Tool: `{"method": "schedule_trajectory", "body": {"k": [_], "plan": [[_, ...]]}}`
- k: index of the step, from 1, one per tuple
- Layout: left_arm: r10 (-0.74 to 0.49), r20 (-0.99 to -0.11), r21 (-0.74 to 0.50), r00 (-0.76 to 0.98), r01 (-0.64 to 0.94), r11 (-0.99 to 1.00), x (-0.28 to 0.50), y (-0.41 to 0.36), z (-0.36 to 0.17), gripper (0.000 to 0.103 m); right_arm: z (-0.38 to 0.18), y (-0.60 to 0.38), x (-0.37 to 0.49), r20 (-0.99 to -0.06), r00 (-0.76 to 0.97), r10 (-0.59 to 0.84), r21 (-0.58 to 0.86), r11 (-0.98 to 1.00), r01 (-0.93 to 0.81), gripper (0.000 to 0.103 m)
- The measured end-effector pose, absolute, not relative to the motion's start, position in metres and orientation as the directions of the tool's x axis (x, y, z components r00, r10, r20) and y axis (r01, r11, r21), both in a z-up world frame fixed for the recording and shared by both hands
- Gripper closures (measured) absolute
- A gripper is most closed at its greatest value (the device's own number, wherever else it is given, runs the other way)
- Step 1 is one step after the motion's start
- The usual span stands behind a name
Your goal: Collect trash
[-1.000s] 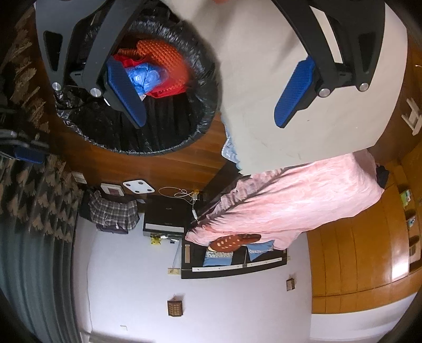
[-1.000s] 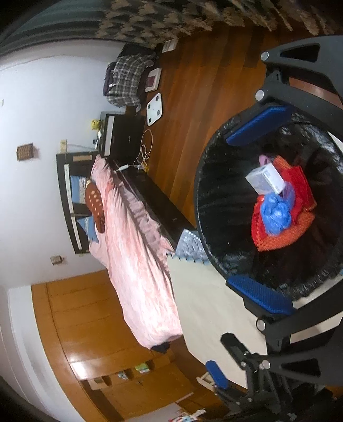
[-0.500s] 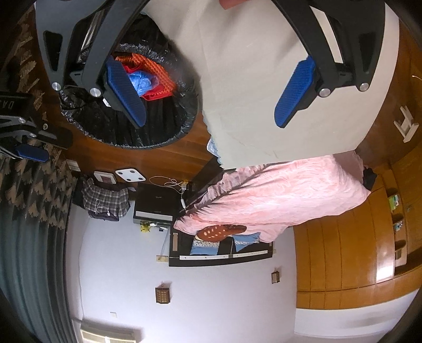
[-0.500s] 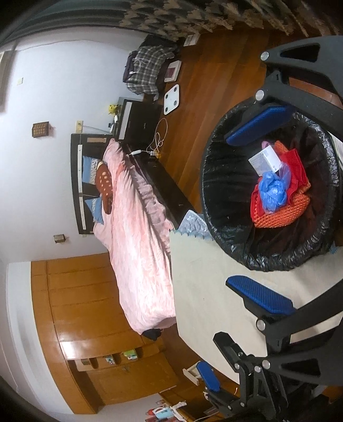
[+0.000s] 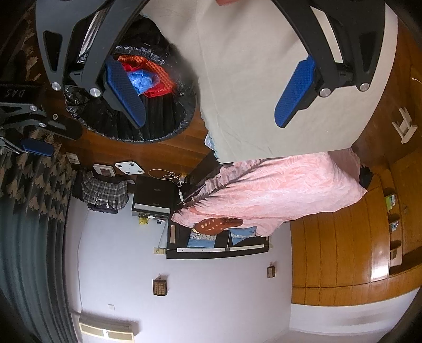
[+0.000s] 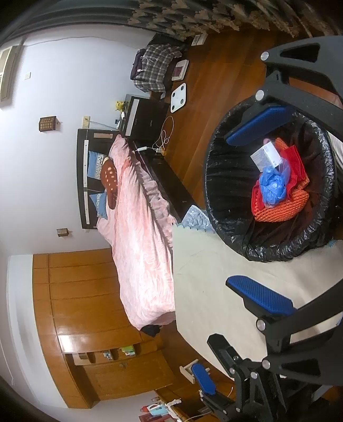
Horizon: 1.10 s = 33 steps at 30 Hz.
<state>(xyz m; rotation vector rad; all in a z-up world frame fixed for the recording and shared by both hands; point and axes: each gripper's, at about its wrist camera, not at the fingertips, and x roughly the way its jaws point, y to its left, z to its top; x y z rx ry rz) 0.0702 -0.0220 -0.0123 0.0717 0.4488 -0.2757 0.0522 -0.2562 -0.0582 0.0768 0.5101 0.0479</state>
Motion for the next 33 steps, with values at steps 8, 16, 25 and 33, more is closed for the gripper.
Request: {"method": "schedule_trajectory", "body": {"k": [8,16,25,33], "plan": [[-0.242,-0.43,0.012,0.87,0.273,0.962,0.0645,-0.0202,-0.0084,0.007,-0.0563,-0.2524,0.0473,-0.479,0.875,0.067,0.081,0.996,-0.032,0.006],[-0.24,-0.426,0.014,0.873,0.271,0.962,0.0637,-0.0188,-0.0075,0.007,-0.0568,-0.2515,0.0468,-0.478,0.876,0.065,0.08,0.996,-0.031,0.006],[-0.238,-0.425,0.014,0.873,0.269,0.963,0.0635,-0.0167,-0.0073,0.007,-0.0574,-0.2514,0.0465,-0.479,0.875,0.067,0.08,0.996,-0.032,0.006],[-0.238,-0.425,0.014,0.873,0.269,0.963,0.0633,-0.0161,-0.0072,0.007,-0.0576,-0.2521,0.0469,-0.478,0.876,0.067,0.082,0.996,-0.032,0.006]]}}
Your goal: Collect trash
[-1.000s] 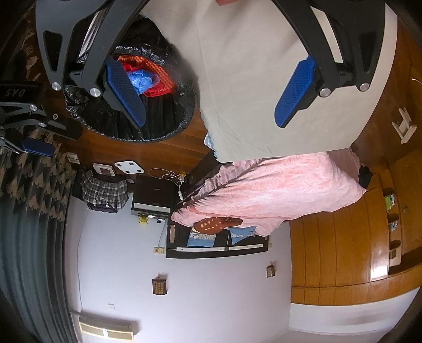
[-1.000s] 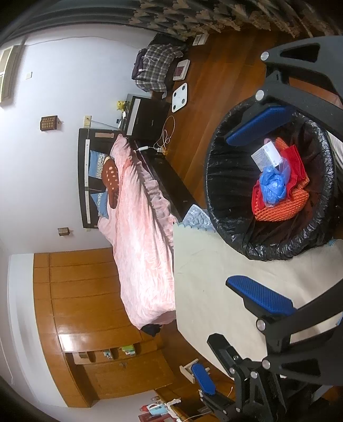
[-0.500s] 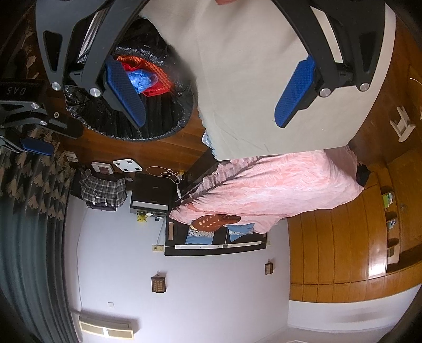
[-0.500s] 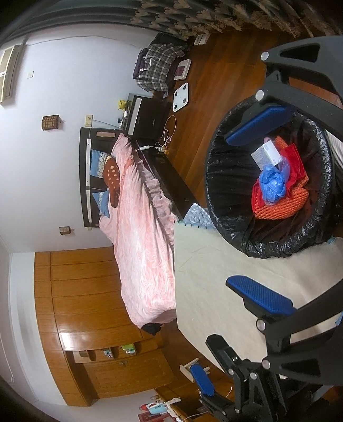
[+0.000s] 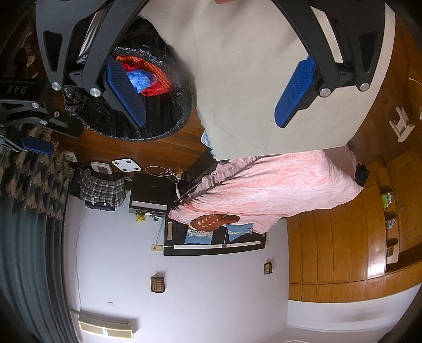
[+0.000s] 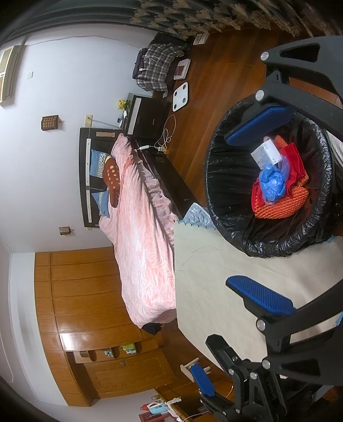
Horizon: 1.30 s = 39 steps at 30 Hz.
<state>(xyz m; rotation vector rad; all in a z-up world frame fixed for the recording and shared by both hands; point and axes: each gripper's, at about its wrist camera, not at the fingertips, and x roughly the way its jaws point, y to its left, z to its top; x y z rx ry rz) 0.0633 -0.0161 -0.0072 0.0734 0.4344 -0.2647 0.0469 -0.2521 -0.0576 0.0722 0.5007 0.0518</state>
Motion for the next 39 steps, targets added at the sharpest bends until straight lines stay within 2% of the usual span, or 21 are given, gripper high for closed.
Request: {"method": "schedule_trajectory", "body": {"k": [39], "plan": [[-0.233,-0.424,0.02,0.875,0.266,0.964,0.0625,-0.0143,-0.0045,0.007,-0.0578,-0.2529,0.0465,-0.478,0.876,0.068,0.084,0.996,-0.031,0.006]]}}
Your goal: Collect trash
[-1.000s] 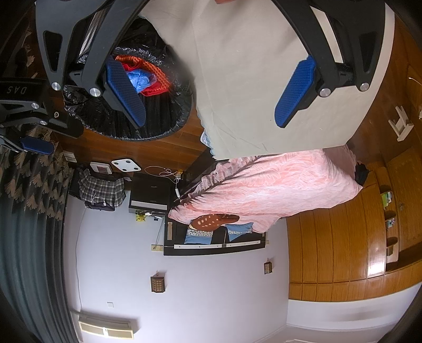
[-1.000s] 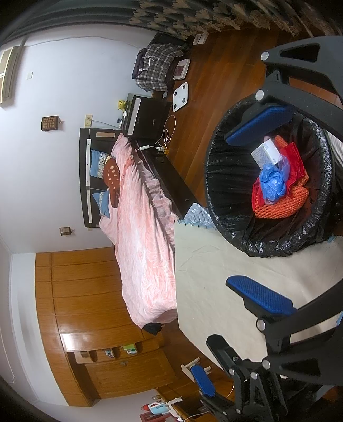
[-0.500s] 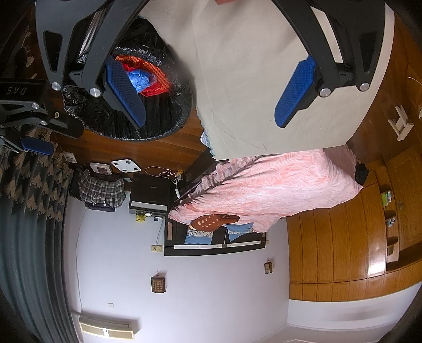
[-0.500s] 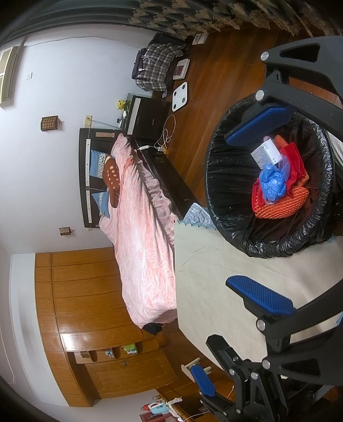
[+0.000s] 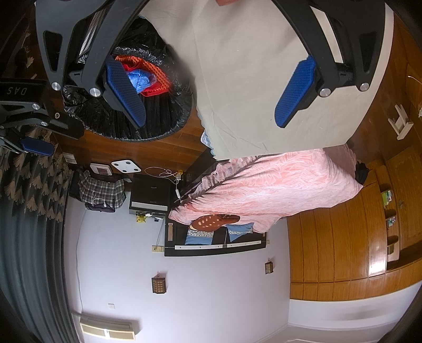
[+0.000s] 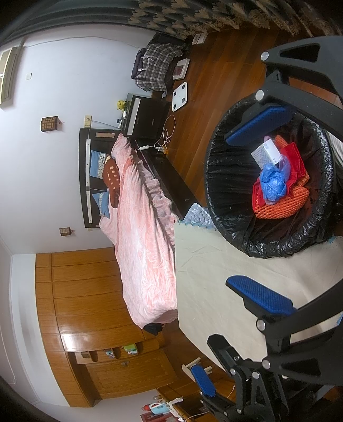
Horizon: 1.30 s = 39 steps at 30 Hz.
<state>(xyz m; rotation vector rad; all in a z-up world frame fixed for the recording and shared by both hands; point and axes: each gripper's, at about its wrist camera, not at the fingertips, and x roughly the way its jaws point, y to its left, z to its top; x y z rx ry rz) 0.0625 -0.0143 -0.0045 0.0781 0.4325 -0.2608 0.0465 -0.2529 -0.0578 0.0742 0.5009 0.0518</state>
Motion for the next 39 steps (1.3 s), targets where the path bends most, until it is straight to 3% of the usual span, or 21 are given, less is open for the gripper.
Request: {"method": "schedule_trajectory", "body": {"k": [39], "plan": [[-0.233,-0.432,0.022,0.872,0.268,0.963,0.062,-0.014,-0.005,0.007,-0.07,-0.245,0.049,-0.491,0.868,0.069,0.098,0.995,-0.024,0.006]]}}
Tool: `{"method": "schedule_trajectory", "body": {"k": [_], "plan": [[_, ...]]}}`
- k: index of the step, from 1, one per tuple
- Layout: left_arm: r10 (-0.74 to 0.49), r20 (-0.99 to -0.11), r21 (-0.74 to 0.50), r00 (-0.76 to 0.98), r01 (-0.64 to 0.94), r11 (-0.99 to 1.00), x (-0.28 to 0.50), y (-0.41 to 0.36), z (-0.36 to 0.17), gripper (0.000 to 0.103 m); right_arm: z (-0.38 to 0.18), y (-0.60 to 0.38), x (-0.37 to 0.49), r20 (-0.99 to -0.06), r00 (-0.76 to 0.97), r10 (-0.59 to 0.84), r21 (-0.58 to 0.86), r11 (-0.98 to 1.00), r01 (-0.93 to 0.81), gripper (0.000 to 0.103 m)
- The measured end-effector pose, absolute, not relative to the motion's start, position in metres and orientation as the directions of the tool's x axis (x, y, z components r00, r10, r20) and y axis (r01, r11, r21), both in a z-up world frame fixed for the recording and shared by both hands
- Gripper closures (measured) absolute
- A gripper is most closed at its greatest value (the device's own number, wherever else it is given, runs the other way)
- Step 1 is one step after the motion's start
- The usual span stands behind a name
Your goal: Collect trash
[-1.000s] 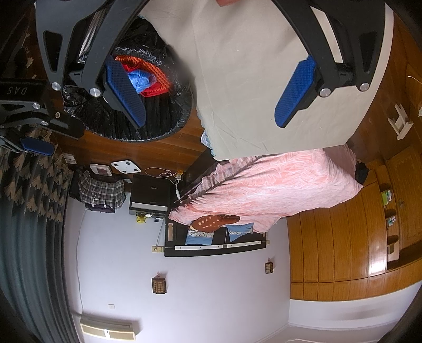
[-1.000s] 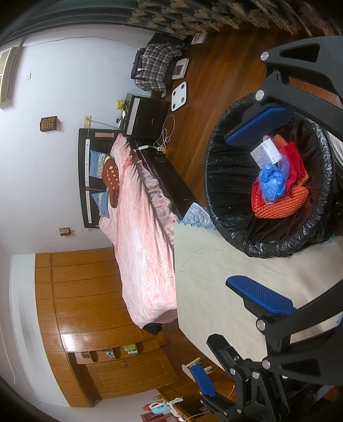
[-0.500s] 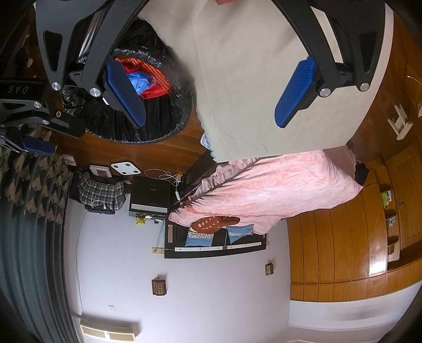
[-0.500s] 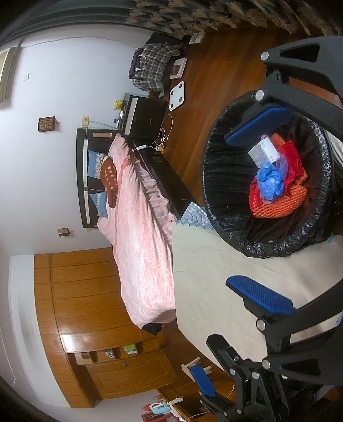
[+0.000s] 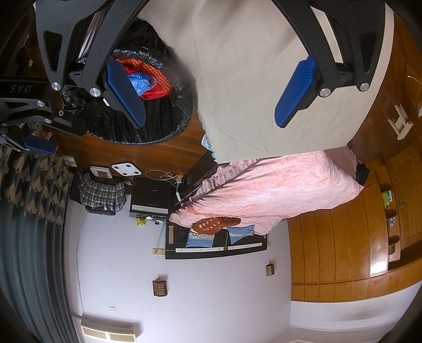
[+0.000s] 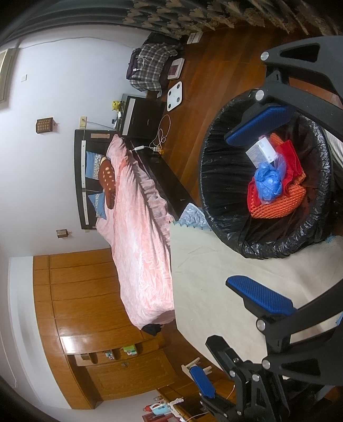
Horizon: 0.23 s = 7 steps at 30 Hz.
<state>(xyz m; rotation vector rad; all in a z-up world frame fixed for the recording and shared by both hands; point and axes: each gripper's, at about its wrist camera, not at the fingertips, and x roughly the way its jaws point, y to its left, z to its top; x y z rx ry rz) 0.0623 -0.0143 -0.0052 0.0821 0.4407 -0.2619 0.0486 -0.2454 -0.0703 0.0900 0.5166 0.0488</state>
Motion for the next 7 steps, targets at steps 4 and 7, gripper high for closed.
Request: {"method": "schedule_trajectory", "body": {"k": [4,7], "plan": [[-0.231,-0.432,0.023,0.872,0.267,0.963,0.0622,-0.0141,-0.0059,0.007,-0.0707,-0.2453,0.0486,-0.492,0.868,0.07,0.1,0.995,-0.024,0.006],[-0.231,-0.434,0.025,0.871,0.268,0.963,0.062,-0.012,-0.0078,0.007,-0.0712,-0.2456,0.0493,-0.493,0.867,0.07,0.101,0.995,-0.024,0.006]]}}
